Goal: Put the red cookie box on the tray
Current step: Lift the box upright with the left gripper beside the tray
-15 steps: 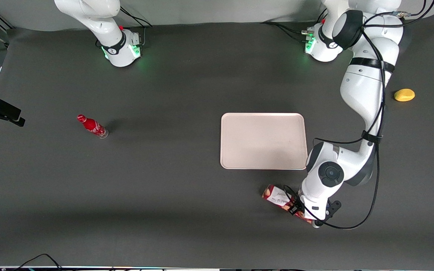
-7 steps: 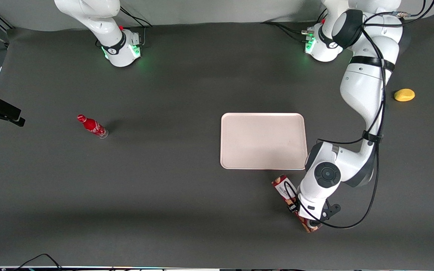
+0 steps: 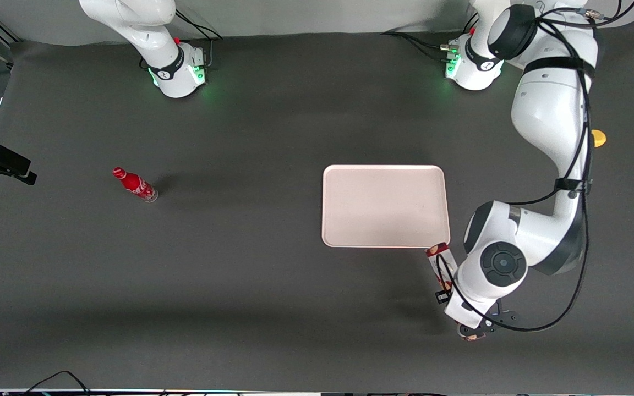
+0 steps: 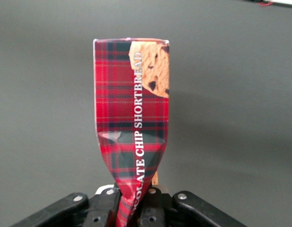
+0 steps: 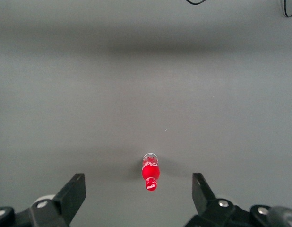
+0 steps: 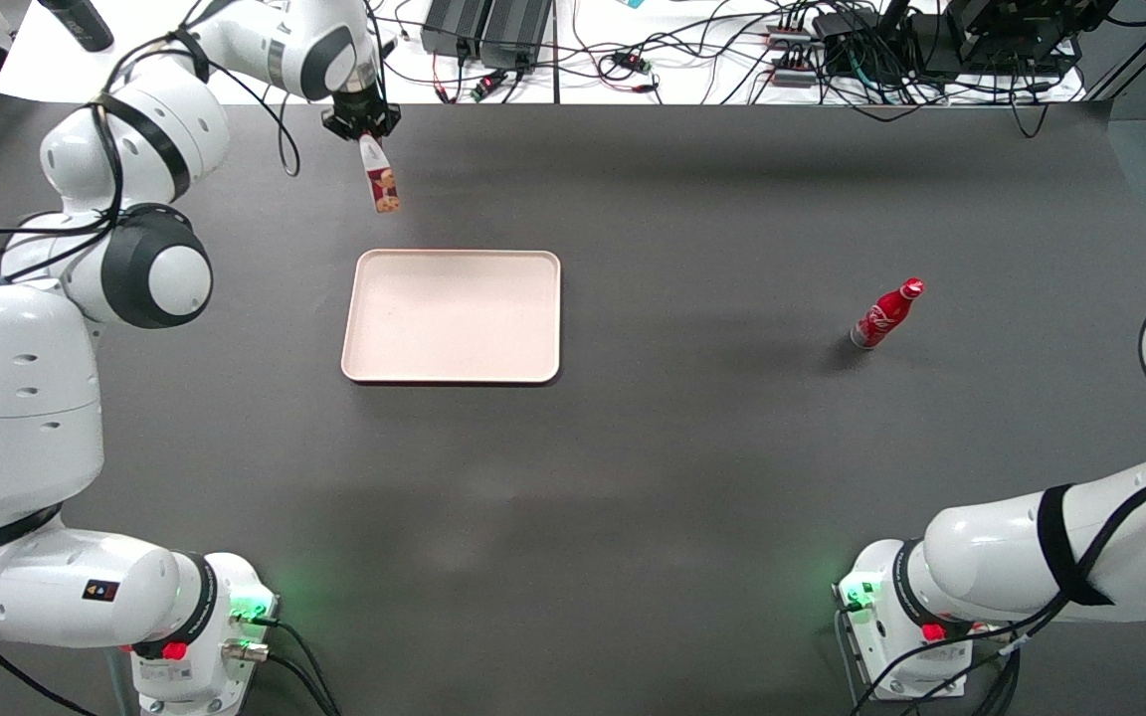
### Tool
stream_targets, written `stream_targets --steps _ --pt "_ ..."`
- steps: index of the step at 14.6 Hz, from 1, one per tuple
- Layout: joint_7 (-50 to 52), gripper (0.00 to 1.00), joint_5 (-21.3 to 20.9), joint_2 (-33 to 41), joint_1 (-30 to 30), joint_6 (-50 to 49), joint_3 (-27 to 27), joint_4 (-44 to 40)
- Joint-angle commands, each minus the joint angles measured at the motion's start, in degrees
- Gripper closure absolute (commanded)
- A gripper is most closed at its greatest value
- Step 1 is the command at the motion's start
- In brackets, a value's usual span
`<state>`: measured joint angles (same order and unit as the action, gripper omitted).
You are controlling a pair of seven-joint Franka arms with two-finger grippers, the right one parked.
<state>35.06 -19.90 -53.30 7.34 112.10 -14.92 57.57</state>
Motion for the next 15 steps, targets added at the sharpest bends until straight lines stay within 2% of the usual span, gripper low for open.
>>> stream_targets --steps 1,5,8,12,15 --pt "-9.3 1.0 -0.1 4.2 -0.2 -4.2 -0.6 -0.3" --pt "-12.4 1.0 0.3 9.1 -1.0 -12.4 -5.4 -0.4" --pt "-18.9 1.0 7.0 15.8 -2.6 -16.0 -4.8 0.4" --pt "-24.2 1.0 8.0 21.3 -3.6 -23.8 -4.3 1.1" --pt "-25.3 1.0 12.1 27.6 -5.7 -22.6 -3.3 8.8"
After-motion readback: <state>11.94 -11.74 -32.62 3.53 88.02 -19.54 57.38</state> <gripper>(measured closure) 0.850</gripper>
